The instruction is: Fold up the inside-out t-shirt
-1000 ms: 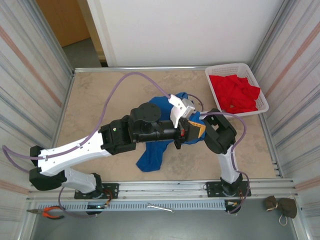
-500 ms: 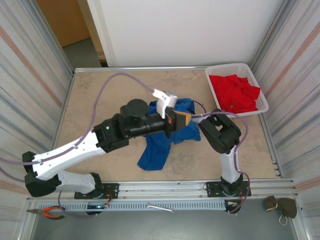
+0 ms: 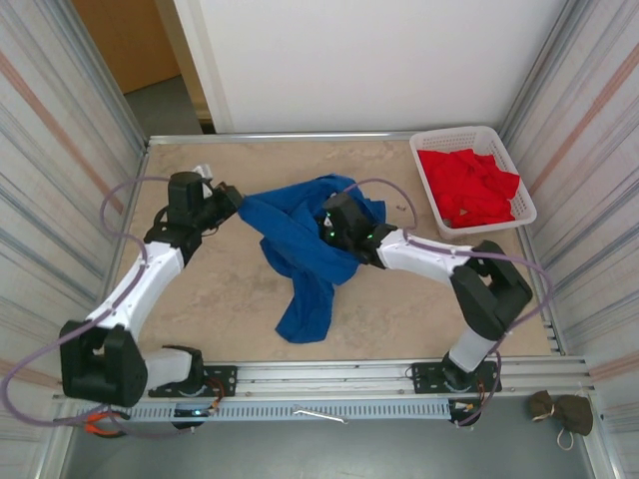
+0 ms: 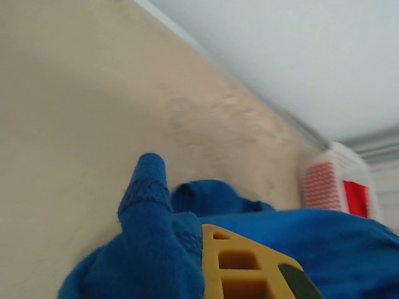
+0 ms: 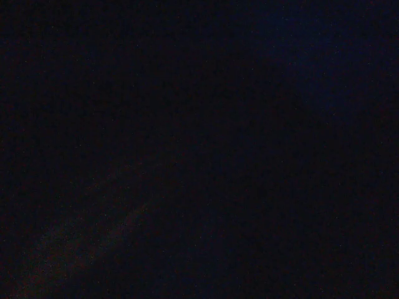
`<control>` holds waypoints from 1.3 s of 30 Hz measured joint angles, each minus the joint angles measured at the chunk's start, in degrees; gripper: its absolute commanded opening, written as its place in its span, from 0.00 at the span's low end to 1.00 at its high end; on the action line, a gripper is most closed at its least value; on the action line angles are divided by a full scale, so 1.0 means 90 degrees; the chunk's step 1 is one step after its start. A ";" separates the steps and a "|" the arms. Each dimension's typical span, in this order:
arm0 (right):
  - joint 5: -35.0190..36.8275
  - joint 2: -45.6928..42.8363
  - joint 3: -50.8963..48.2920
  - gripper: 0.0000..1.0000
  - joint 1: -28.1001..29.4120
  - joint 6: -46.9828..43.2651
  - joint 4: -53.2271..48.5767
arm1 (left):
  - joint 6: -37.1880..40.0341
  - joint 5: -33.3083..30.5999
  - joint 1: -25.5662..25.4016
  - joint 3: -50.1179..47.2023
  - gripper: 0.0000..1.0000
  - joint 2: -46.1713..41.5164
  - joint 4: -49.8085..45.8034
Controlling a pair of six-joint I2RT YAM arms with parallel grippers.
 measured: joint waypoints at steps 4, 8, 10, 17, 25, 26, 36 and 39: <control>-0.0143 -0.0573 0.0330 0.00 -0.0017 -0.0206 -0.0243 | 0.0034 0.0172 0.0338 -0.0066 0.12 0.0627 -0.0044; -0.0187 -0.0954 0.0697 0.00 -0.0126 -0.0330 -0.0474 | 0.0238 0.0325 0.0432 -0.0066 0.62 0.0806 -0.0061; -0.0236 -0.1037 0.0903 0.00 -0.0248 -0.0418 -0.0571 | 0.0350 0.0420 0.0435 -0.0063 0.71 0.0760 -0.0066; -0.0325 -0.1161 0.1314 0.00 -0.0772 -0.0464 -0.0685 | 0.0714 0.0736 0.0287 -0.0051 0.75 -0.0277 -0.0284; -0.0153 -0.1134 0.1025 0.47 -0.0559 -0.0738 -0.1030 | 0.0843 0.0505 -0.0750 -0.0435 0.75 -0.1263 -0.0471; -0.0080 -0.1095 0.0886 0.51 -0.0469 -0.0799 -0.1078 | 0.0843 0.0415 -0.0918 -0.0576 0.75 -0.1326 -0.0515; 0.0736 -0.0782 -0.0850 0.57 0.0044 -0.0918 -0.1404 | 0.0891 -0.0556 -0.2982 -0.1392 0.74 -0.1457 -0.0908; 0.0942 -0.0741 -0.1183 0.57 0.0131 -0.0906 -0.1394 | 0.0981 -0.0777 -0.3347 -0.1358 0.68 -0.1039 -0.0879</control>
